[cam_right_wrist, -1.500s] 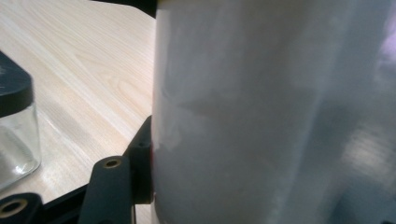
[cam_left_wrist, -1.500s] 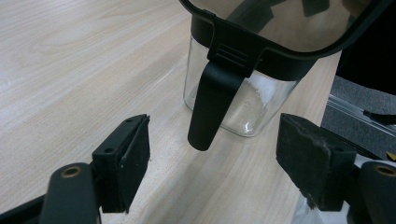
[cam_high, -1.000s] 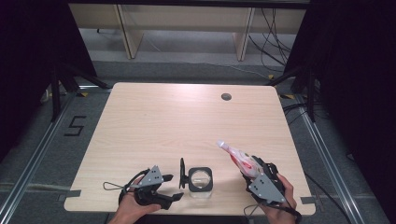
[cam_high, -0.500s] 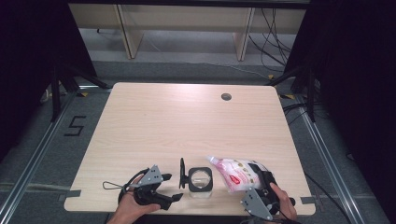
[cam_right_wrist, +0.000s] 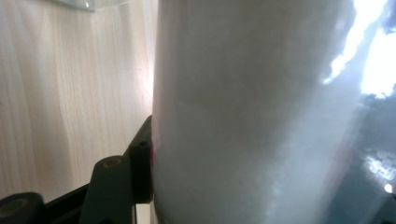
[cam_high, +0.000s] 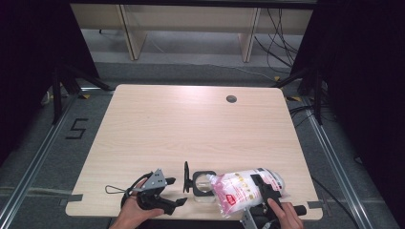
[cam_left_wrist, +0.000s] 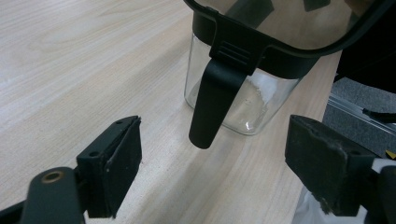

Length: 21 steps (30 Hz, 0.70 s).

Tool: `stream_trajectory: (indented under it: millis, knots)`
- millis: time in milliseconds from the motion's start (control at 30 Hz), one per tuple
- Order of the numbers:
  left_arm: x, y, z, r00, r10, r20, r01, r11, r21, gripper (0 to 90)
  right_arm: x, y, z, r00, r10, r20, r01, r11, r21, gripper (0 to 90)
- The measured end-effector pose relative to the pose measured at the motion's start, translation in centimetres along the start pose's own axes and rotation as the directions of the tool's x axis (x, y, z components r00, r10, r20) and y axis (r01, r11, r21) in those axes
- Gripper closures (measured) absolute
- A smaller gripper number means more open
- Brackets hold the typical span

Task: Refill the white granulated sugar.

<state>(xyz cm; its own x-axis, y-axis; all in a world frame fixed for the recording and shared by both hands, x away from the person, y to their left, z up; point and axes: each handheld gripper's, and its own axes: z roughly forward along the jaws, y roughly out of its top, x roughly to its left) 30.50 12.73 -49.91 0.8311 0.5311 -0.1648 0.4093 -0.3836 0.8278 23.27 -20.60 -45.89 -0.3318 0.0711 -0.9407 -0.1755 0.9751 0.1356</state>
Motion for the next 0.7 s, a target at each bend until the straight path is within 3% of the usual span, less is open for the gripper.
stream_trajectory:
  millis: [67,100,133,167,200,233,267,300,367,500,533,600,633,667,700]
  knots:
    - [0.0,0.0,0.0,1.0000,-0.001,-0.007,0.001,1.0000,0.000,18.5,0.3,0.0,-0.1,0.9992,0.039,-0.003,-0.039,0.999,0.003,43.6]
    - [-0.1,0.0,-0.1,1.0000,-0.003,-0.008,0.003,1.0000,0.002,18.5,0.1,0.1,-0.1,1.0000,-0.006,0.001,0.006,1.000,-0.002,43.6]
    - [0.0,0.0,0.0,1.0000,0.001,-0.002,-0.001,1.0000,-0.002,18.5,0.6,0.1,-0.1,0.9984,0.056,0.001,-0.056,0.998,0.011,43.6]
    - [0.0,0.0,-0.1,1.0000,-0.002,0.000,0.002,1.0000,0.002,18.6,0.5,0.2,-0.2,0.9995,0.031,-0.001,-0.031,0.999,0.020,43.6]
    - [0.0,0.0,-0.1,1.0000,-0.001,0.001,0.001,1.0000,0.003,18.5,-0.1,0.3,-0.1,0.9966,-0.082,0.010,0.082,0.997,-0.003,43.6]
    - [0.0,0.0,-0.1,1.0000,-0.003,0.001,0.003,1.0000,0.002,18.5,-0.1,0.4,-0.1,0.9953,-0.096,0.015,0.096,0.995,0.003,43.6]
    - [0.0,0.0,-0.1,1.0000,-0.002,0.001,0.002,1.0000,0.002,18.5,0.4,0.3,-0.1,0.9989,-0.047,0.008,0.047,0.999,0.019,43.6]
    - [0.0,0.0,0.0,1.0000,0.003,0.001,-0.003,1.0000,-0.001,18.6,0.5,0.3,-0.2,0.9988,-0.047,0.012,0.047,0.999,0.024,43.6]
    - [0.0,0.0,-0.1,1.0000,-0.001,-0.003,0.001,1.0000,0.005,18.6,0.1,0.4,-0.1,0.9911,-0.132,0.017,0.131,0.991,0.019,43.6]
    - [0.0,0.1,-0.1,0.9999,0.011,0.002,-0.011,0.9999,0.002,18.6,0.4,0.4,-0.1,0.9902,-0.139,0.017,0.138,0.990,0.028,43.7]
    - [0.0,0.1,-0.1,1.0000,0.010,0.001,-0.010,0.9999,0.002,18.7,0.9,0.3,-0.1,0.9969,-0.079,0.005,0.078,0.996,0.036,43.7]
    - [0.0,0.0,-0.1,1.0000,-0.002,-0.002,0.002,1.0000,0.004,18.8,0.4,0.5,-0.1,0.9857,-0.168,0.018,0.167,0.985,0.033,43.7]
    - [-0.1,0.0,0.0,1.0000,-0.007,0.000,0.007,1.0000,-0.002,18.8,0.5,0.5,-0.1,0.9856,-0.169,0.004,0.169,0.985,0.041,43.7]
    - [0.0,0.0,0.0,1.0000,-0.002,-0.003,0.002,1.0000,0.003,18.9,0.5,0.5,-0.1,0.9837,-0.178,0.024,0.177,0.984,0.033,43.7]
    - [0.0,0.0,0.0,1.0000,-0.003,-0.005,0.003,1.0000,0.001,18.8,1.0,0.3,-0.2,0.9911,-0.130,0.025,0.129,0.990,0.048,43.7]
